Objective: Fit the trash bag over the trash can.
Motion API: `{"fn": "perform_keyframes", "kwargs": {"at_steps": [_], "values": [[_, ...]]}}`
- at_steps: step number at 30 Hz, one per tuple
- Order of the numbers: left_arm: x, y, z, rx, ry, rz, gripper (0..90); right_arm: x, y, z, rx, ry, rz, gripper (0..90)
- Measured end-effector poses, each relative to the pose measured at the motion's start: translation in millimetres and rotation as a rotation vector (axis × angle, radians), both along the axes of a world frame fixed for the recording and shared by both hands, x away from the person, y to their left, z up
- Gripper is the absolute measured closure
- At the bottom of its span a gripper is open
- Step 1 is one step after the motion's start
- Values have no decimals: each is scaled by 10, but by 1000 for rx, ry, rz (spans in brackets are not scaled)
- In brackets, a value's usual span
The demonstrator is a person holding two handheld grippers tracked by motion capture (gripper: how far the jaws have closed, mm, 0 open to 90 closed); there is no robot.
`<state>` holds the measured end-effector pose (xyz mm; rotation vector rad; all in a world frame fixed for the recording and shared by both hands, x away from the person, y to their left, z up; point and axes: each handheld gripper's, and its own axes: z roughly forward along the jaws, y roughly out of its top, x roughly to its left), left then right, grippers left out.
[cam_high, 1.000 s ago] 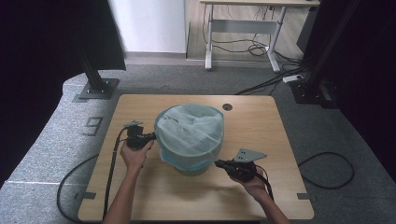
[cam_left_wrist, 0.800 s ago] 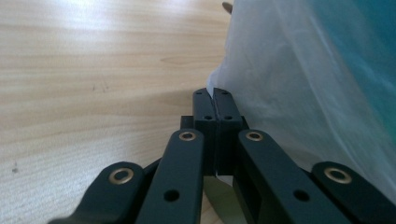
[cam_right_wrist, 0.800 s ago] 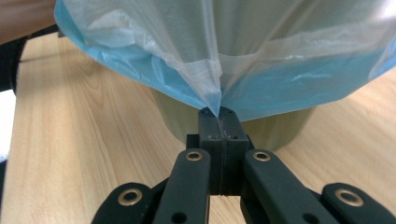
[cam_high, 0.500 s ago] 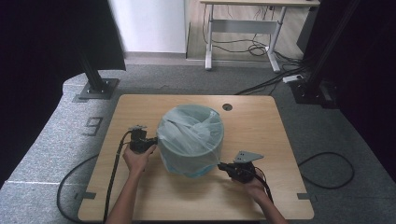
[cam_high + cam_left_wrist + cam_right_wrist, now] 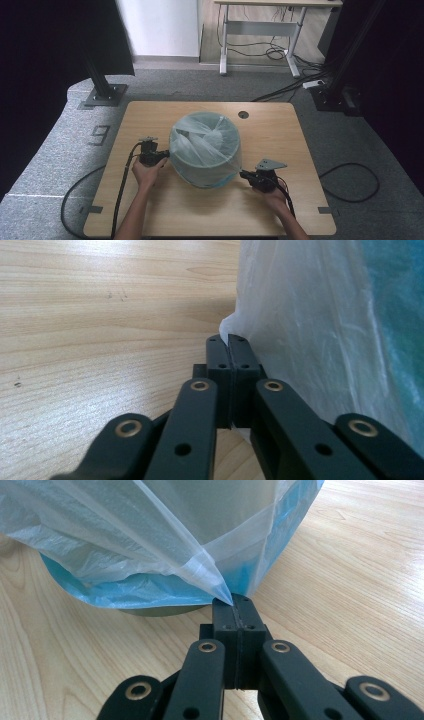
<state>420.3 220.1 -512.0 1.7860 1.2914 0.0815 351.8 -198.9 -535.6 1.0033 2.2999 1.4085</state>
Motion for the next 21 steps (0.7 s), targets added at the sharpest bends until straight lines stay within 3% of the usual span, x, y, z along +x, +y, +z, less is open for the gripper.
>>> {"fn": "perform_keyframes", "kwargs": {"at_steps": [4,7,11,16,21], "values": [[-52,59,50,10,-36,20,721,11,-40,-2,17,-7,-26,811],[-109,146,119,48,-67,45,589,11,-80,3,41,-11,-43,712],[-247,274,268,85,-158,124,417,-12,-117,24,54,-24,-53,644],[-385,445,428,76,-207,122,337,-60,-164,79,72,-59,-70,496],[-497,537,646,1,-244,91,325,-88,-263,137,115,-59,-120,337]]}}
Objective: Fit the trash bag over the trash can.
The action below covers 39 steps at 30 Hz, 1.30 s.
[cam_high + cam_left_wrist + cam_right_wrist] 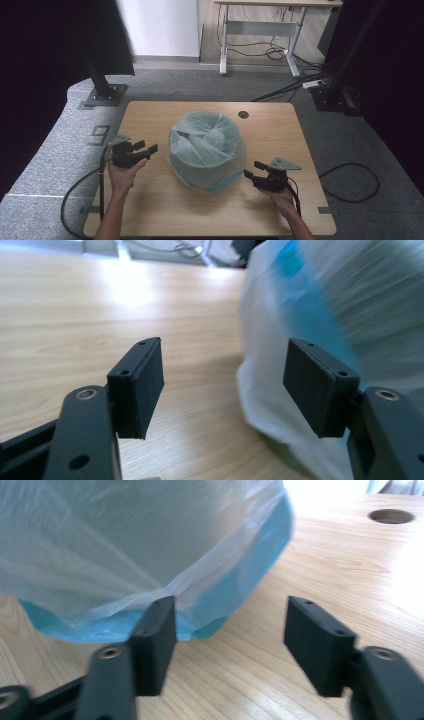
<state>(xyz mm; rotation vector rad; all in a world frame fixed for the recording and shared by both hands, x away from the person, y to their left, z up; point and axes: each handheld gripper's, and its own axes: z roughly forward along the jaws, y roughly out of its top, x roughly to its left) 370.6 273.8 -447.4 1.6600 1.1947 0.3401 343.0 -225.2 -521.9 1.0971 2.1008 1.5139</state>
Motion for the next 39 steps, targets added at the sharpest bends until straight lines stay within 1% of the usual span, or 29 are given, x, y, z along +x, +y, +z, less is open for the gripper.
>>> {"fn": "perform_keyframes", "kwargs": {"at_steps": [3,6,9,13,19,22,24,26,28,29,31,32,35,39], "values": [[-42,-4,163,-44,-26,-42,318,-18,-55,26,11,-9,-1,319],[-60,-61,334,-38,-52,-89,315,-38,-85,46,11,-15,8,313],[-51,-148,485,-10,-67,-127,313,-55,-104,57,6,-21,13,313],[-6,-296,643,34,-72,-173,313,-60,-125,49,0,-13,18,313],[96,-590,832,101,-66,-262,316,-65,-160,34,-5,0,17,315],[155,-752,924,122,-63,-295,325,-75,-163,30,-13,-3,43,316],[207,-863,982,126,-59,-318,324,-95,-144,29,-30,-9,64,316],[270,-974,1025,129,-46,-340,321,-112,-121,24,-46,-14,80,316],[338,-1086,1051,152,-29,-360,315,-123,-104,18,-59,-16,88,316],[375,-1140,1057,171,-14,-371,310,-126,-98,15,-62,-15,90,317],[439,-1246,1057,209,15,-385,313,-125,-94,9,-62,-13,97,317],[465,-1294,1052,224,21,-391,318,-126,-93,8,-61,-13,107,321],[541,-1414,1027,259,47,-411,325,-138,-79,9,-67,-20,132,322],[623,-1500,988,270,77,-435,320,-153,-62,7,-79,-23,146,324]]}}
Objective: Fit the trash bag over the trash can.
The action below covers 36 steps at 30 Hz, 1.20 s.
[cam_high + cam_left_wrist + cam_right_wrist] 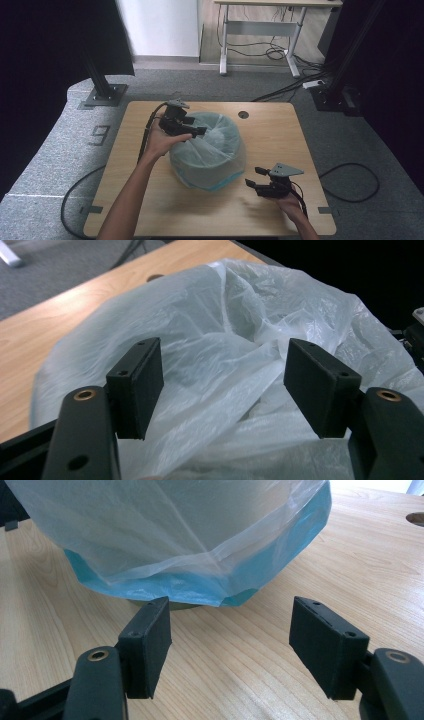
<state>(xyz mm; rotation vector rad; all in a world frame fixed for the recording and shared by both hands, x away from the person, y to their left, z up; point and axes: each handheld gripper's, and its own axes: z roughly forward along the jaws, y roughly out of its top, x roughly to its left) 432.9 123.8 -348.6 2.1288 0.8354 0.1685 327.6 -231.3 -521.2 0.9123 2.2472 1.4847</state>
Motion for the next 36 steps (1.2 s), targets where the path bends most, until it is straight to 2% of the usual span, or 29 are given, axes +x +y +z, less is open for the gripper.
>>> {"fn": "perform_keyframes", "kwargs": {"at_steps": [8,11,14,17,21,24,32,36], "values": [[86,-133,-64,69,47,-13,323,5,-10,-16,-1,6,-1,326],[106,-192,-72,114,50,-7,325,3,-5,-18,-4,8,0,328],[119,-248,-79,131,61,-15,323,4,-3,-22,-6,11,-2,329],[138,-309,-90,180,68,-19,322,5,-4,-20,-3,12,-1,329],[173,-360,-104,215,93,-24,320,-3,-10,-11,-1,0,-8,335],[191,-371,-111,225,108,-28,320,-11,-20,9,6,-9,-11,337],[225,-384,-134,248,149,-32,319,0,-34,-9,2,3,-11,336],[211,-371,-108,231,130,-24,321,1,-35,-8,1,3,-12,336]]}}
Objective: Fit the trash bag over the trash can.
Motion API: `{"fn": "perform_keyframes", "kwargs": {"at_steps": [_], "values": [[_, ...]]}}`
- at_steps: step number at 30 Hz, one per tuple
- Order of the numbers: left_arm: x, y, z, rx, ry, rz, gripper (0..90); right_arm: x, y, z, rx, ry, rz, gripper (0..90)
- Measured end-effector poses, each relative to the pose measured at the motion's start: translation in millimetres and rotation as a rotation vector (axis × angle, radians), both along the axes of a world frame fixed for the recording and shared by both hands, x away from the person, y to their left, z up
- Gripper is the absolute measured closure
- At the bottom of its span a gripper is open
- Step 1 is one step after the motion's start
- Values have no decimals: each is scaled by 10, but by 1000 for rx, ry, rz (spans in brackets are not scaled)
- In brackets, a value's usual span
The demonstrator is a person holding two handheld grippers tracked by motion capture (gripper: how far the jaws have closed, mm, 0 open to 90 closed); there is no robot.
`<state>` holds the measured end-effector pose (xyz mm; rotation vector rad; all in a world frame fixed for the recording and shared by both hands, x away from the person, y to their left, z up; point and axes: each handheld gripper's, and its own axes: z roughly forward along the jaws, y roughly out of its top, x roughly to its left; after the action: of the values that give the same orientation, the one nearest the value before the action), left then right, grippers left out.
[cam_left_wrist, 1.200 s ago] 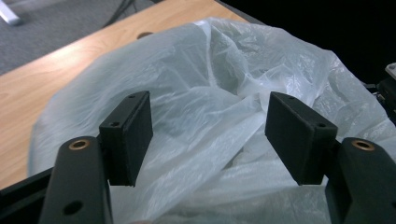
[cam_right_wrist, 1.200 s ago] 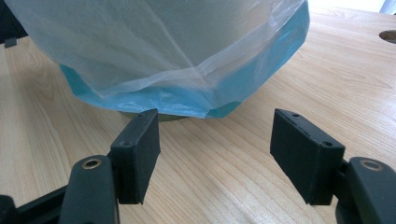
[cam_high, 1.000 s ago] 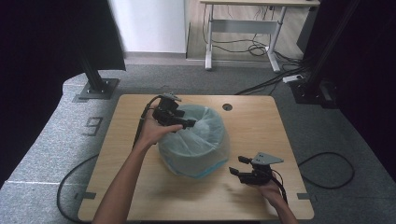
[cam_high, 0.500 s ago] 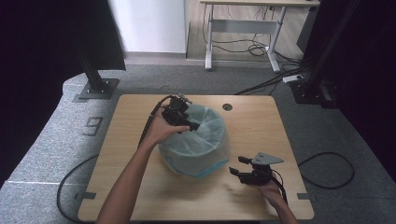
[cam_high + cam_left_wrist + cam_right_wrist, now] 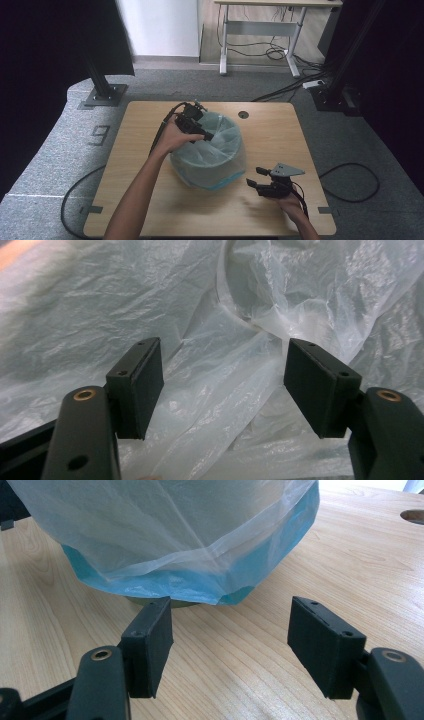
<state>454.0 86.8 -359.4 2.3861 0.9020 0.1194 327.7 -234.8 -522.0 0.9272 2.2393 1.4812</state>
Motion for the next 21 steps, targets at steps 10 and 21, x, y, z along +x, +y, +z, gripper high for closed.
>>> {"fn": "perform_keyframes", "kwargs": {"at_steps": [10,21], "values": [[-130,-5,229,-110,-63,-27,327,-3,1,1,0,-1,-1,336],[-132,-324,172,-42,-47,-72,341,-8,-11,5,3,0,-4,341]]}}
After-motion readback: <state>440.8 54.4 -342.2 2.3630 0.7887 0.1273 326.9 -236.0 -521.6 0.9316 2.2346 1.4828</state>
